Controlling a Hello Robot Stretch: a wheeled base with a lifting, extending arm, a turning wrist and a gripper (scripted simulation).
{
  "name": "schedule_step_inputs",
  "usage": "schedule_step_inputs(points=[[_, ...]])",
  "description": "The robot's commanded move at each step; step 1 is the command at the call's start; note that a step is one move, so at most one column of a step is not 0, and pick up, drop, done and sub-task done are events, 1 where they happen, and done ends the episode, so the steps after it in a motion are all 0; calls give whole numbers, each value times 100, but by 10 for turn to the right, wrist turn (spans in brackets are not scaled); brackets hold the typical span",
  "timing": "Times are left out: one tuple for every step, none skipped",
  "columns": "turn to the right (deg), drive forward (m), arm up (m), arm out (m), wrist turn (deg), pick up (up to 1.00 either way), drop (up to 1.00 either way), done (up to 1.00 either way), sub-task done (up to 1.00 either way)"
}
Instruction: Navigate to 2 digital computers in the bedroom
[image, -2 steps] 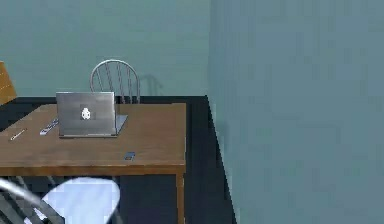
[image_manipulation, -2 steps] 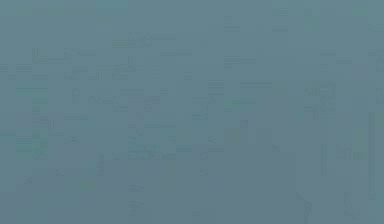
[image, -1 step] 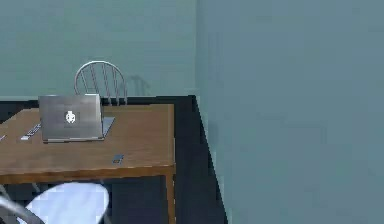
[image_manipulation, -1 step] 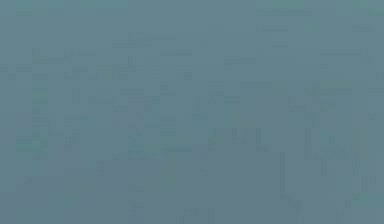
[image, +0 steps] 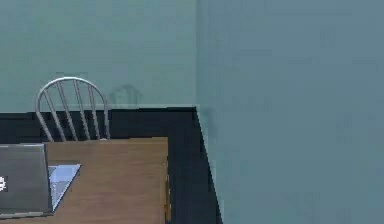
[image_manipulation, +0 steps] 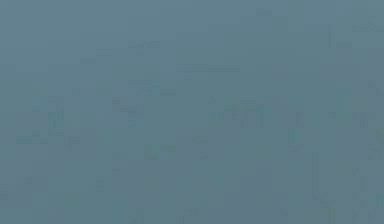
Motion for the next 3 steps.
schedule_step_inputs(points=[[-450, 0, 0, 0, 0, 0, 0, 0, 0], [0, 0, 0, 0, 0, 0, 0, 0, 100], [-450, 0, 0, 0, 0, 0, 0, 0, 0]])
